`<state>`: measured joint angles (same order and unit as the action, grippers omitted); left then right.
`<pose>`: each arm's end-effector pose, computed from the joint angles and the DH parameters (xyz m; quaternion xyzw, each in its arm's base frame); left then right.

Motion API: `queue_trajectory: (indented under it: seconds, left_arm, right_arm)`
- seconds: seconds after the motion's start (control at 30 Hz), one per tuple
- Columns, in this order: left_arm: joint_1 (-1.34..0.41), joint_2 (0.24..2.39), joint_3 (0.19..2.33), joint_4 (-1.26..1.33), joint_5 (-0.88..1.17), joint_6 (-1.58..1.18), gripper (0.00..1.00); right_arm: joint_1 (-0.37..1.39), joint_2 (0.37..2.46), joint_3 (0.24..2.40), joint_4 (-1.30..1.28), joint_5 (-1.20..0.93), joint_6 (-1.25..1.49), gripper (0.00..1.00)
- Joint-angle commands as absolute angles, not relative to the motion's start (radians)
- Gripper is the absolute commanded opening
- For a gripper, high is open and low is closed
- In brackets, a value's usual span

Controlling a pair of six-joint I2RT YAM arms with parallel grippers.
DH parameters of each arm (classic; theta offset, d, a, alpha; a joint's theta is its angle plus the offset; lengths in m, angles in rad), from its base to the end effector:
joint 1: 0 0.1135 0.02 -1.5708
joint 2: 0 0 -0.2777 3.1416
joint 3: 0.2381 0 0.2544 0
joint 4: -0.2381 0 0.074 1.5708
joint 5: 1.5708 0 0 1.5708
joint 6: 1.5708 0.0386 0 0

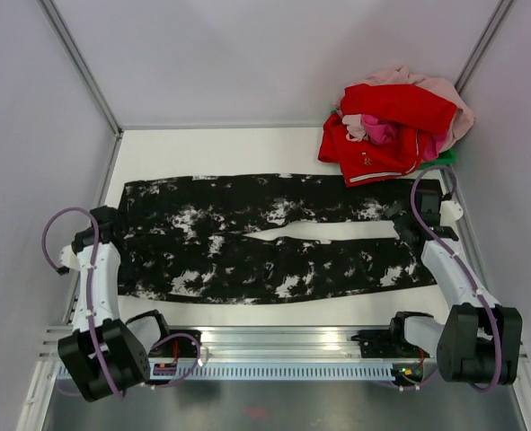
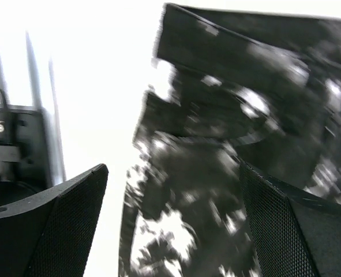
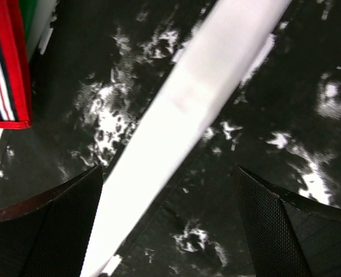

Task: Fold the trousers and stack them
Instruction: Flatten the trousers out, then fold the trousers

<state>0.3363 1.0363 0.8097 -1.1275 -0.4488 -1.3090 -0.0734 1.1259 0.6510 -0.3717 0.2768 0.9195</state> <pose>0.1420 0.0674 0.2492 -0.7267 0.6417 0.1463 0.1966 0.2200 -0.0268 0.2212 0.4841 0.7911 0.0264 0.3729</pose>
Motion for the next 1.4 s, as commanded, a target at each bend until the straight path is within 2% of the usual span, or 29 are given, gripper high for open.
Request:
queue_trajectory:
  seconds: [0.0,0.13,0.33,0.77,0.93,0.97,1.03,1.07,1.13,1.17,1.37]
  left_arm:
    - [0.406,1.057,0.778,-1.121,-0.492,-1.278,0.99]
    - [0.446,1.005,0.688,-0.990,-0.486,-1.209,0.94]
    - [0.472,0.931,0.553,-0.830,-0.399,-1.149,0.89]
    - [0.498,1.091,0.456,-0.634,-0.288,-1.146,0.85]
    - [0.503,1.097,0.449,-0.601,-0.285,-1.115,0.56]
    - [0.503,1.089,0.451,-0.598,-0.285,-1.102,0.45]
    - [0.503,1.080,0.456,-0.595,-0.285,-1.092,0.32]
    - [0.503,1.075,0.457,-0.594,-0.282,-1.083,0.21]
    - [0.502,1.063,0.462,-0.585,-0.275,-1.071,0.12]
    - [0.502,1.063,0.465,-0.578,-0.272,-1.060,0.04]
    - [0.503,1.071,0.486,-0.571,-0.247,-1.037,0.02]
  right_arm:
    - [-0.066,1.169,0.716,-0.337,0.259,0.923,0.98]
    - [-0.072,1.210,0.727,-0.371,0.230,0.936,0.98]
    - [-0.179,1.239,0.670,-0.388,0.112,1.003,0.98]
    - [-0.275,1.088,0.637,-0.537,0.219,0.989,0.98]
    - [-0.343,1.054,0.559,-0.581,0.227,1.051,0.98]
    - [-0.354,1.051,0.548,-0.583,0.224,1.055,0.98]
    - [-0.368,1.040,0.526,-0.587,0.219,1.071,0.98]
    - [-0.370,1.031,0.519,-0.589,0.224,1.075,0.98]
    - [-0.370,0.991,0.502,-0.598,0.239,1.095,0.98]
    - [-0.370,0.973,0.497,-0.603,0.271,1.098,0.98]
    - [-0.371,0.885,0.466,-0.635,0.351,1.086,0.96]
